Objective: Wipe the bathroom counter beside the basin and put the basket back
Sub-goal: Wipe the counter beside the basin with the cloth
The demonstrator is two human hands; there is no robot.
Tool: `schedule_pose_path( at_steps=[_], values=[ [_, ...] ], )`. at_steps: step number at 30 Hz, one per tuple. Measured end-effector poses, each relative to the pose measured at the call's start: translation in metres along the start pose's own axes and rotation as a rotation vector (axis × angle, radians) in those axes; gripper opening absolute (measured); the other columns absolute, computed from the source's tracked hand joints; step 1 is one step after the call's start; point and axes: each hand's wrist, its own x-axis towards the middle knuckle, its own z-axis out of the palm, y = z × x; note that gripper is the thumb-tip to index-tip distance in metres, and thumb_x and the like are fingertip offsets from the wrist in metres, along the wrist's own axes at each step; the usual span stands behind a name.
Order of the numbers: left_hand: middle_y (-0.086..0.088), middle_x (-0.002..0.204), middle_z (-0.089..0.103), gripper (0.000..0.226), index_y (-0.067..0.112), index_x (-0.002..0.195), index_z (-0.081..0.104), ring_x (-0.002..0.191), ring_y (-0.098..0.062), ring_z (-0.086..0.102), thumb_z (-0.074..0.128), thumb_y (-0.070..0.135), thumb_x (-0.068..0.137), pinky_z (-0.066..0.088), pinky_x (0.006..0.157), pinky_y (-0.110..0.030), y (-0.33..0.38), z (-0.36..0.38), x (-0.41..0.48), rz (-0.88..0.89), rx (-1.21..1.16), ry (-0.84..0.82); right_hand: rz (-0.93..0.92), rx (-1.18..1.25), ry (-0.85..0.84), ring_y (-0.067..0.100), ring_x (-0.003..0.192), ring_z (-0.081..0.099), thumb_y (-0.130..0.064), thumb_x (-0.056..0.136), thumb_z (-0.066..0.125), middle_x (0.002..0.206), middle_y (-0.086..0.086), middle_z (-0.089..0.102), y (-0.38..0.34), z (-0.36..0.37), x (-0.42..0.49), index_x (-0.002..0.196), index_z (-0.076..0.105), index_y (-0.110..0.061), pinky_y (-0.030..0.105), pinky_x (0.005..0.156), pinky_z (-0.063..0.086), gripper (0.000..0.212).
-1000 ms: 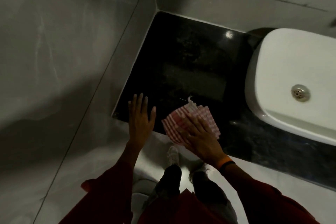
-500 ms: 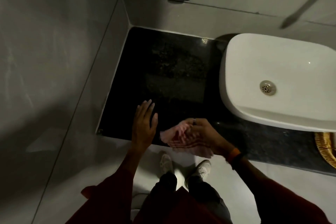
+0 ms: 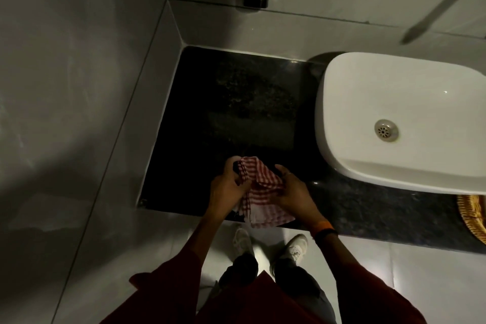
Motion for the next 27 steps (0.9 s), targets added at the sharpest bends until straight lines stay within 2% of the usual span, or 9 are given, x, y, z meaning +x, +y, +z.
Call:
schedule_pose_path(
  at_steps=[2, 4, 9, 13, 16, 19, 22, 24, 27],
  values=[
    [-0.002, 0.115, 0.067, 0.059, 0.039, 0.134, 0.037, 0.100, -0.016, 0.067, 0.071, 0.025, 0.088, 0.048, 0.060, -0.008, 0.002, -0.002, 0.003, -0.038, -0.240, 0.003, 0.062, 0.136, 0.077, 0.013, 0.117, 0.060, -0.019, 0.090, 0.072, 0.127, -0.004, 0.062, 0.004, -0.001, 0.005, 0.133, 0.060, -0.011, 0.028, 0.102, 0.047, 0.046],
    [-0.007, 0.118, 0.065, 0.055, 0.040, 0.130, 0.040, 0.107, -0.020, 0.067, 0.067, 0.013, 0.091, 0.058, 0.065, -0.017, 0.006, -0.007, 0.006, -0.105, -0.558, -0.007, 0.194, 0.490, 0.132, 0.025, 0.099, 0.074, -0.019, 0.094, 0.067, 0.111, 0.013, 0.076, 0.004, -0.004, 0.008, 0.107, 0.074, -0.013, 0.032, 0.087, 0.061, 0.016],
    [-0.014, 0.112, 0.065, 0.044, 0.020, 0.132, 0.048, 0.106, -0.029, 0.066, 0.067, 0.012, 0.093, 0.060, 0.076, -0.038, 0.034, -0.036, 0.043, -0.115, -0.618, 0.122, 0.436, 0.788, 0.245, 0.016, 0.068, 0.075, -0.026, 0.097, 0.062, 0.084, 0.007, 0.077, -0.017, -0.013, 0.049, 0.087, 0.075, -0.014, 0.028, 0.060, 0.060, 0.020],
    [-0.019, 0.123, 0.063, 0.037, 0.011, 0.128, 0.053, 0.110, -0.034, 0.064, 0.065, 0.012, 0.093, 0.058, 0.088, -0.048, 0.068, -0.057, 0.085, -0.208, -0.561, 0.236, 0.320, 0.839, 0.364, 0.030, 0.110, 0.068, -0.013, 0.096, 0.064, 0.125, 0.023, 0.066, -0.052, -0.026, 0.097, 0.131, 0.059, -0.001, 0.045, 0.100, 0.055, 0.038],
    [-0.019, 0.123, 0.064, 0.034, 0.006, 0.126, 0.056, 0.110, -0.032, 0.065, 0.065, 0.013, 0.094, 0.057, 0.090, -0.047, 0.085, -0.076, 0.113, -0.101, -0.599, 0.280, 0.195, 0.873, 0.466, 0.034, 0.120, 0.061, -0.011, 0.094, 0.067, 0.134, 0.027, 0.059, -0.079, -0.043, 0.125, 0.134, 0.051, -0.001, 0.050, 0.108, 0.048, 0.045],
    [-0.018, 0.132, 0.056, 0.033, 0.004, 0.126, 0.060, 0.119, -0.029, 0.059, 0.063, 0.012, 0.094, 0.052, 0.102, -0.038, 0.091, -0.081, 0.141, 0.031, -0.349, 0.344, 0.090, 0.516, 0.530, 0.025, 0.115, 0.062, -0.019, 0.094, 0.068, 0.129, 0.017, 0.063, -0.095, -0.050, 0.138, 0.136, 0.050, -0.008, 0.034, 0.102, 0.048, 0.047],
    [-0.016, 0.142, 0.051, 0.039, 0.008, 0.132, 0.058, 0.131, -0.032, 0.049, 0.051, 0.015, 0.094, 0.040, 0.113, -0.038, 0.082, -0.063, 0.156, 0.344, 0.171, 0.361, -0.192, -0.028, 0.507, 0.034, 0.134, 0.050, -0.012, 0.097, 0.055, 0.143, 0.021, 0.052, -0.082, -0.035, 0.149, 0.137, 0.052, -0.001, 0.043, 0.114, 0.039, 0.042],
    [-0.017, 0.158, 0.036, 0.052, 0.009, 0.148, 0.041, 0.149, -0.037, 0.029, 0.040, 0.022, 0.097, 0.024, 0.123, -0.051, 0.066, -0.045, 0.162, 0.533, 0.550, 0.194, -0.224, -0.389, 0.313, 0.033, 0.151, 0.026, -0.022, 0.102, 0.045, 0.163, 0.018, 0.027, -0.072, -0.019, 0.159, 0.149, 0.040, -0.007, 0.049, 0.123, 0.024, 0.050],
    [-0.017, 0.168, 0.000, 0.062, 0.009, 0.159, 0.007, 0.155, -0.038, -0.005, 0.016, 0.030, 0.101, 0.004, 0.125, -0.057, 0.042, -0.024, 0.169, 0.547, 0.900, 0.023, -0.189, -0.614, 0.155, 0.024, 0.157, -0.006, -0.033, 0.106, 0.033, 0.170, 0.008, -0.006, -0.054, -0.006, 0.171, 0.159, 0.013, -0.022, 0.052, 0.126, 0.002, 0.058]
  ],
)
